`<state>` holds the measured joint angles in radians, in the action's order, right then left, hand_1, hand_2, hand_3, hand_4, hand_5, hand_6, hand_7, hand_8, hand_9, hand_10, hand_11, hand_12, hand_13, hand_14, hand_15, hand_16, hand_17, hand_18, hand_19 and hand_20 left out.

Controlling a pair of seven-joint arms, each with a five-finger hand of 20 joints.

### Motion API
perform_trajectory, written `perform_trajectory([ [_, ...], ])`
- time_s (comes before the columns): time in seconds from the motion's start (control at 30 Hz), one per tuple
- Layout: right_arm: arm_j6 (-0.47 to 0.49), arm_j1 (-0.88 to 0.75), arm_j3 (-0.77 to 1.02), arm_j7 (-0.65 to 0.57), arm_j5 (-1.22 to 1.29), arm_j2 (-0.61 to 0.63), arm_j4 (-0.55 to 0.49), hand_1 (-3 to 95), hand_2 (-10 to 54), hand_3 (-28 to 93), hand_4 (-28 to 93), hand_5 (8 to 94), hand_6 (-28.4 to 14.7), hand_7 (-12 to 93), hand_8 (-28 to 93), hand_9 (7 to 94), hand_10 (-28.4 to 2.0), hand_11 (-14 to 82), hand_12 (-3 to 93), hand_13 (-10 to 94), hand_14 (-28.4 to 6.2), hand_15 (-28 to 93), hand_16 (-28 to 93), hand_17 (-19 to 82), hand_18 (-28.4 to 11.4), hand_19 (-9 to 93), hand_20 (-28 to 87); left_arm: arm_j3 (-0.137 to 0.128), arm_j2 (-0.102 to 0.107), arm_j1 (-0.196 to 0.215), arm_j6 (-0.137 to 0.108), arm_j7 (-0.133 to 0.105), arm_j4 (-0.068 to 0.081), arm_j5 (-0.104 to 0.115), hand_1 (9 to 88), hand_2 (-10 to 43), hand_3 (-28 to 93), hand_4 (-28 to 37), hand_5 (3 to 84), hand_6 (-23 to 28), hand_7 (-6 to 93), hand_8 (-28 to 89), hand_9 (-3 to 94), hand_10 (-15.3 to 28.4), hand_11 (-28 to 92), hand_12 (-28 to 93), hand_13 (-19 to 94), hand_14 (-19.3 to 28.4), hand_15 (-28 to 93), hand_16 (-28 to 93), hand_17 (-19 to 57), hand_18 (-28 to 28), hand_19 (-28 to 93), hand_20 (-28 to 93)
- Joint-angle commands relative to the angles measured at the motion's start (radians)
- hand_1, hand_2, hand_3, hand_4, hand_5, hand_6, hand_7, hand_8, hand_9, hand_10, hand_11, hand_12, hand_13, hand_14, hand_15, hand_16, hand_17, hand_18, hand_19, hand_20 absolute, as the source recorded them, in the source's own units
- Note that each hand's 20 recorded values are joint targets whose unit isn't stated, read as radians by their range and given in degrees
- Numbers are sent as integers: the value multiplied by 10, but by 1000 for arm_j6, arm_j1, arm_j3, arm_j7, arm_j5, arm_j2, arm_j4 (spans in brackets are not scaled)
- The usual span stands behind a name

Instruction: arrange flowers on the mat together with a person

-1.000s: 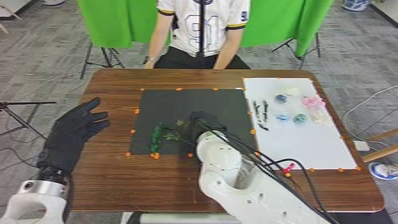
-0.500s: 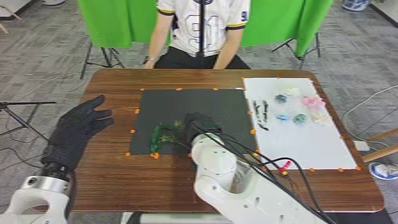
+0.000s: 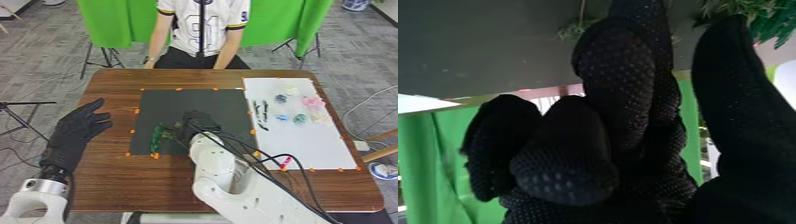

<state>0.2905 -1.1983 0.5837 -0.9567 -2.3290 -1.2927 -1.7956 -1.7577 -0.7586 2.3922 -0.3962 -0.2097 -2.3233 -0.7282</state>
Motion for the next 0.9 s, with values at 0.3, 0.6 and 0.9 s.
perform_trajectory([
  [0.3, -50, -81, 187, 77, 158, 91, -195, 342, 14, 526, -178, 913, -18, 161, -104, 937, -126, 372, 216, 909, -53, 652, 225, 644, -182, 932, 218, -19, -25, 61, -29, -29, -16, 8, 253, 55, 798, -252, 344, 81, 173, -118, 322, 198, 355, 92, 223, 253, 624, -133, -77, 224, 560, 74],
  [0.6, -352, -320, 459, 214, 489, 186, -295, 264, 122, 544, -176, 742, -55, 136, -96, 790, -191, 303, 196, 730, -148, 646, 153, 422, -253, 925, -2, -19, -25, 102, -50, -92, -21, 24, 253, 54, 798, -253, 343, 81, 173, -119, 322, 198, 354, 91, 223, 254, 624, -133, -76, 224, 559, 74],
  [0.9, -563, -556, 794, 655, 1091, 224, -321, 182, 138, 664, -219, 578, -58, 134, -104, 571, -225, 232, 155, 489, -232, 611, 75, 151, -261, 677, 40, -62, -47, 125, -67, -130, -23, 36, 232, 59, 794, -274, 340, 76, 168, -119, 314, 190, 329, 85, 220, 252, 615, -134, -78, 223, 552, 71],
])
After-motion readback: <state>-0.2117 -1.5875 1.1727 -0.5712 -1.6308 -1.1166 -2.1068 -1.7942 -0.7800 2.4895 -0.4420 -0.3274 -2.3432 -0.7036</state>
